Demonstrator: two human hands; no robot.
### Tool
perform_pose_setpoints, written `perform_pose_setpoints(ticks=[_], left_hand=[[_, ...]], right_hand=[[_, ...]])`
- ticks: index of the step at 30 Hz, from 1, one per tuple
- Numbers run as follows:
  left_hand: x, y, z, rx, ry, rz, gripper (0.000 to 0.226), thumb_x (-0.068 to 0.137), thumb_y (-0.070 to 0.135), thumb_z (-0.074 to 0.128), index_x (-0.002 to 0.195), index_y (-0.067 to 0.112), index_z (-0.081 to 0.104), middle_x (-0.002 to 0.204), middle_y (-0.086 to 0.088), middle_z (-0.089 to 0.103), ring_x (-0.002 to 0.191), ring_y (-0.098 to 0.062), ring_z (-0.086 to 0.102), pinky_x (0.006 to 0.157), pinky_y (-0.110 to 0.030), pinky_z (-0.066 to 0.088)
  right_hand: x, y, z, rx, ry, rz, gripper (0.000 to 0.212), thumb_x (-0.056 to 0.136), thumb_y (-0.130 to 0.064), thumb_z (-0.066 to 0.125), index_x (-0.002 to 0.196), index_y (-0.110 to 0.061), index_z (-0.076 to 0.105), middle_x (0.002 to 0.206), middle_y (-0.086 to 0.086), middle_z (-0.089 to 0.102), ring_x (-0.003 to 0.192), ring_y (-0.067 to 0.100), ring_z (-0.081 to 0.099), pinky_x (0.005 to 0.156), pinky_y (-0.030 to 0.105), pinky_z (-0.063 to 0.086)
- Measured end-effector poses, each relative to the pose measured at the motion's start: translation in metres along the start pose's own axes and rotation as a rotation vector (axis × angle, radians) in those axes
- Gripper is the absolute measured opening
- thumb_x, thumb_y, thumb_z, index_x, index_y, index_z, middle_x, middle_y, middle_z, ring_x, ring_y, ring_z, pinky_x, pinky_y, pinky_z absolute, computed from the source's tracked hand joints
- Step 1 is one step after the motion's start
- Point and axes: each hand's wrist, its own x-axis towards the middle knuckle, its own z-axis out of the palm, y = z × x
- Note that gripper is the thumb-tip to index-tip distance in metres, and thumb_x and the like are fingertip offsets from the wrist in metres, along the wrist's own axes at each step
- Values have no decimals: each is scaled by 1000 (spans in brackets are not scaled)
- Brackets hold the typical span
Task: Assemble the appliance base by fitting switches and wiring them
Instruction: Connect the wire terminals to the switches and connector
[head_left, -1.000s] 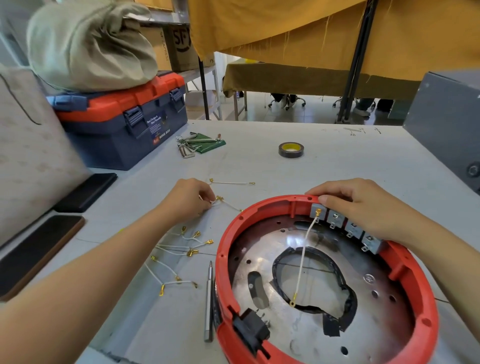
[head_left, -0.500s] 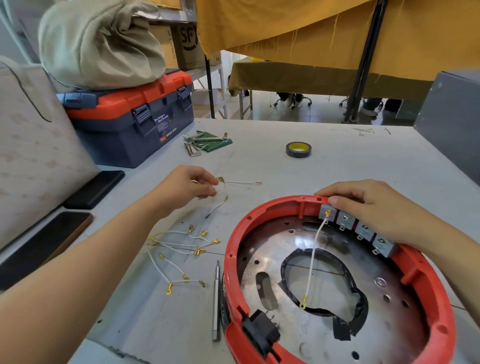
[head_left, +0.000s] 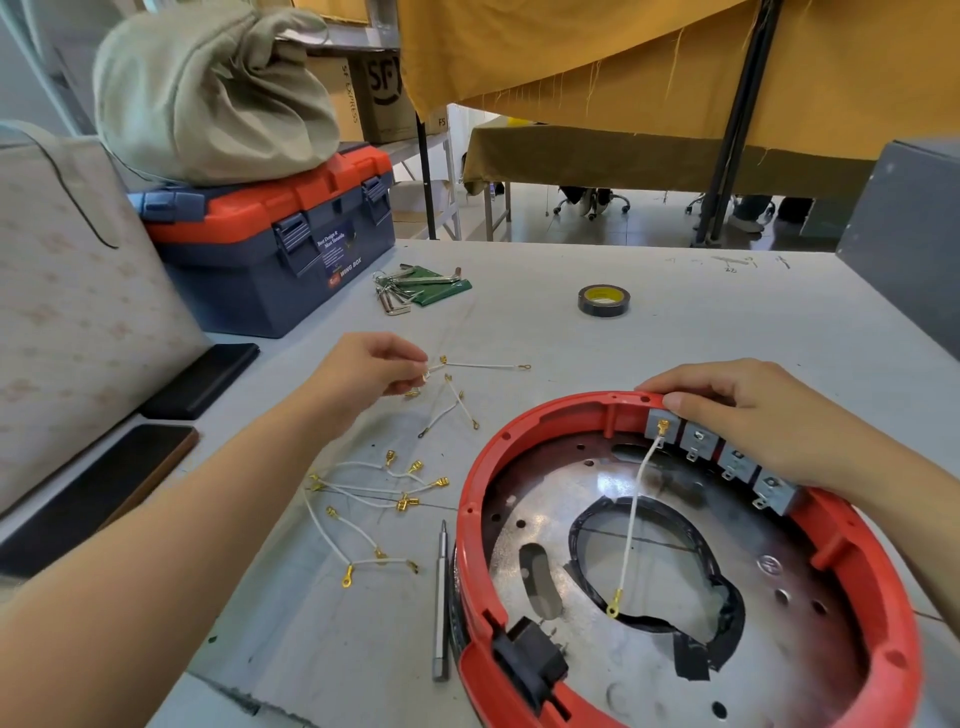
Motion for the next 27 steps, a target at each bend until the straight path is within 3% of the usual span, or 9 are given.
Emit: perform_pose_setpoints(ticks=[4,6,8,13,16,19,23,25,27], left_hand=[[3,-10,14,215,-25,-14,11,83,2,67,79,12,69,75,-6,70,66,-11,66,63,-16,52],[6,-10,17,383,0,30,6,82,9,71,81,15,71,73,1,68,61,-5,61,52,-6,43],[12,-10,17,452,46,53,3,83,13,71,85,15,71,77,1,66,61,-7,57,43,-6,40],[33,-13,20,555,171,12,26,85,18,69,108,7,67,99,-6,57,93,-24,58,77,-28,44],[42,-18,26,502,165,-60,24,83,20,72,104,8,69,99,-8,61,86,-20,55,75,-26,43],[44,-17,29,446,176,-82,13,81,16,74,90,11,68,94,-8,65,65,-13,55,53,-19,41],[40,-17,27,360,162,-37,16,79,9,75,88,13,63,85,-6,63,65,-14,56,44,-15,44],[35,-16,26,215,148,-31,16,80,6,73,90,12,62,86,-8,64,68,-17,58,53,-18,50],[29,-9,23,3,119,-27,16,81,2,71,90,11,60,85,-11,67,71,-20,62,70,-32,51]], right_hand=[[0,-2,0,12,12,9,22,95,-22,52,107,-34,67,102,-6,71,98,20,64,96,37,46],[0,-2,0,18,10,15,23,95,-20,52,106,-34,67,104,-8,70,100,15,63,96,32,45],[0,-2,0,19,5,21,23,95,-20,52,105,-34,67,103,-5,71,99,20,64,95,35,46],[0,-2,0,22,13,21,23,95,-20,52,105,-35,67,103,-9,70,97,16,64,95,34,46],[0,-1,1,24,5,14,23,95,-21,52,104,-36,67,100,-3,71,97,27,64,95,42,47],[1,0,1,25,15,5,23,95,-21,53,103,-37,67,102,-8,71,97,22,64,96,38,46],[1,0,1,23,22,6,23,95,-21,53,103,-37,67,103,-11,70,98,15,64,97,35,46],[1,-1,1,20,23,7,23,95,-21,53,104,-36,67,104,-12,69,98,11,63,97,34,45],[1,0,1,16,18,8,23,95,-21,52,106,-34,67,103,-9,70,98,15,64,97,37,46]])
